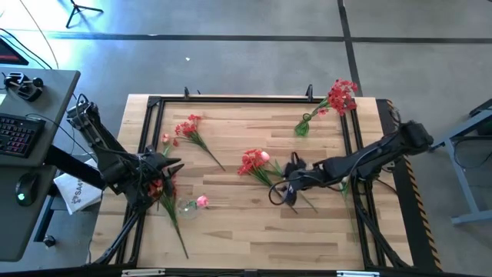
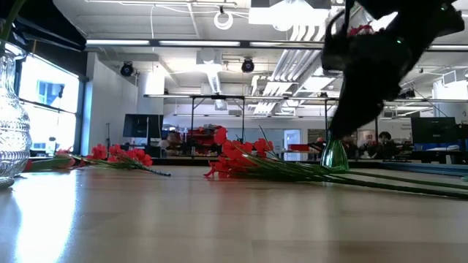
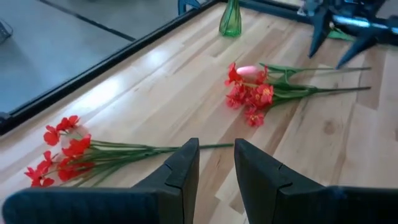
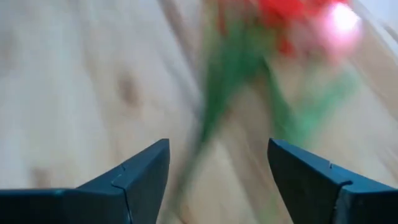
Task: Sort flowers into vase by color
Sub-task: Put the red flowers into the green vase, then put the pink flower into the transparent vase
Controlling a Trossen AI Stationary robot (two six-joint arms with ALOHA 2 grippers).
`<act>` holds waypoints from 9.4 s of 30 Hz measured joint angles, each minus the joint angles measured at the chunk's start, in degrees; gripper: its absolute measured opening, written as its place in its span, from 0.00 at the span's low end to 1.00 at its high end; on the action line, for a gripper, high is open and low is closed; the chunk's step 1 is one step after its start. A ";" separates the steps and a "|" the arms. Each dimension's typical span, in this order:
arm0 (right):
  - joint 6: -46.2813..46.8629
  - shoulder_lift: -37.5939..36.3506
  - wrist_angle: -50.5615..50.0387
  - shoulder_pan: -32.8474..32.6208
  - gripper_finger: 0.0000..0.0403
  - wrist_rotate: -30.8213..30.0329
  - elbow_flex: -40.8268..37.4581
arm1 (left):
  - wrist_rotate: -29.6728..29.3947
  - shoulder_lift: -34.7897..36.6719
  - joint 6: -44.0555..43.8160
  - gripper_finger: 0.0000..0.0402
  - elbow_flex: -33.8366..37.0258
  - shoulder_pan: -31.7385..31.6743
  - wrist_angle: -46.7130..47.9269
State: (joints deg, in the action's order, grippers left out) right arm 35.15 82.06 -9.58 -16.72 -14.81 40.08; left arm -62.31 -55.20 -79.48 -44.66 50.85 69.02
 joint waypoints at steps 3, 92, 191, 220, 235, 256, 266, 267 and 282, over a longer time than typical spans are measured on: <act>-3.01 3.20 6.79 -0.21 0.64 0.16 -0.07 | -0.39 -0.06 0.05 0.22 0.00 0.00 -0.60; -49.01 8.05 85.29 11.25 0.04 24.67 8.23 | 72.82 -17.53 111.63 0.18 -0.04 -49.41 -100.99; 2.97 -19.29 -33.90 4.85 0.01 -45.36 15.41 | 33.73 -23.69 84.06 0.27 -2.64 -45.33 -81.71; -15.47 -23.06 4.68 32.65 0.01 -32.13 -2.19 | 33.86 -23.80 83.99 0.27 -2.64 -45.33 -80.36; -12.60 -23.26 -1.18 32.61 0.36 -31.52 -1.69 | 34.95 -23.80 82.57 0.28 -2.64 -45.33 -80.38; -0.03 -23.34 -40.98 32.26 0.59 -0.94 12.09 | 34.95 -23.80 82.51 0.28 -2.64 -45.33 -79.06; 3.40 -23.26 -30.76 18.37 0.59 -0.31 4.39 | 34.95 -23.80 82.48 0.28 -2.64 -45.22 -78.52; 3.60 -23.25 -27.24 16.70 0.59 -0.73 2.34 | 34.95 -23.80 82.32 0.28 -2.64 -45.14 -78.18; 1.83 -9.35 4.74 4.21 0.59 0.09 -12.48 | 34.62 -15.83 79.32 0.28 -2.67 -37.69 -62.82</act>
State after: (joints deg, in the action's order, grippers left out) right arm 36.98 72.71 -4.84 -12.51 -14.72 27.59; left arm -27.68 -71.03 -0.16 -47.33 13.16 6.20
